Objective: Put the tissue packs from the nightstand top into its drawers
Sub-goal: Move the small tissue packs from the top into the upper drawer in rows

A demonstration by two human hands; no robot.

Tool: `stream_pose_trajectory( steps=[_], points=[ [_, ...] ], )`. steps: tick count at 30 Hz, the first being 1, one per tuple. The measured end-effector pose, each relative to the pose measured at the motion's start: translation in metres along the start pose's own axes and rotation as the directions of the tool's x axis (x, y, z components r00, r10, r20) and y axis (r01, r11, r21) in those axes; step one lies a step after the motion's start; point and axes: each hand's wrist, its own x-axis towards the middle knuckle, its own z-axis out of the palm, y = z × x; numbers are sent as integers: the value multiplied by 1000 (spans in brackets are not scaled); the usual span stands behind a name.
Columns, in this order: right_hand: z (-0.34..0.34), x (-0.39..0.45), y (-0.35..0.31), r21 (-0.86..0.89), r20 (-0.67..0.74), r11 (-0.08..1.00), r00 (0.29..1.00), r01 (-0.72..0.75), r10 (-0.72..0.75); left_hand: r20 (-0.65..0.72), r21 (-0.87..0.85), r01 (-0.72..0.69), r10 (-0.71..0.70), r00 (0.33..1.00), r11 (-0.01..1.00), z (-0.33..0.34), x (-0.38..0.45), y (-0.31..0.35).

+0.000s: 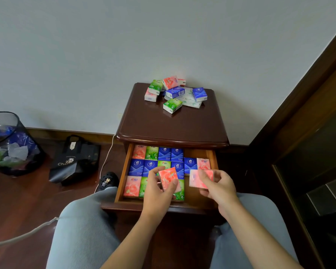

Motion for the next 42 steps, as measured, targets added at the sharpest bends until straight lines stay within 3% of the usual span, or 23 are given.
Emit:
stream_pose_trajectory(
  steps=[2,5,9,21,36,42],
  points=[
    [4,9,8,-11,15,996,996,-84,85,1,2,-2,2,1000,1000,0,0,0],
    [11,21,22,-230,-48,972,998,-47,37,0,15,-4,4,1000,1000,0,0,0],
    [19,32,37,-313,-122,948,992,-53,16,-1,42,-14,14,1000,999,0,1,-1],
    [32,55,56,-388,-166,904,978,-180,124,10,38,-16,16,1000,999,0,1,-1],
    [39,60,66,-584,-132,806,991,-102,29,15,42,-32,32,999,999,0,1,-3],
    [37,62,71,-546,-126,835,992,-64,-7,18,35,-41,41,999,999,1,2,-5]
  ],
)
